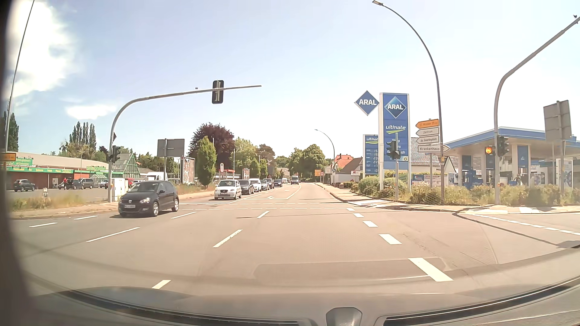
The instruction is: Follow the waypoints while adhering to traffic rules and regulations
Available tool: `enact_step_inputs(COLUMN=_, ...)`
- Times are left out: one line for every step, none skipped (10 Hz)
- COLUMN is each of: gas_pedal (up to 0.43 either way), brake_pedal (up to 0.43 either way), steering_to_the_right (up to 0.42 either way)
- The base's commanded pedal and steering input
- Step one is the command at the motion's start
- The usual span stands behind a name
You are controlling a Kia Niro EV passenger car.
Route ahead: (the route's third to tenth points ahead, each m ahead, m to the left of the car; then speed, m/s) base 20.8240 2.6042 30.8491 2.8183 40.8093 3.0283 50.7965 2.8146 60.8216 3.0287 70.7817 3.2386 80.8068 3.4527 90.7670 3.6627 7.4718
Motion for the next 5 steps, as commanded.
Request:
enact_step_inputs(gas_pedal=0.331, brake_pedal=0.006, steering_to_the_right=0.003)
enact_step_inputs(gas_pedal=0.331, brake_pedal=0.006, steering_to_the_right=0.003)
enact_step_inputs(gas_pedal=0.319, brake_pedal=0.006, steering_to_the_right=0.003)
enact_step_inputs(gas_pedal=0.319, brake_pedal=0.006, steering_to_the_right=0.003)
enact_step_inputs(gas_pedal=0.319, brake_pedal=0.006, steering_to_the_right=0.003)
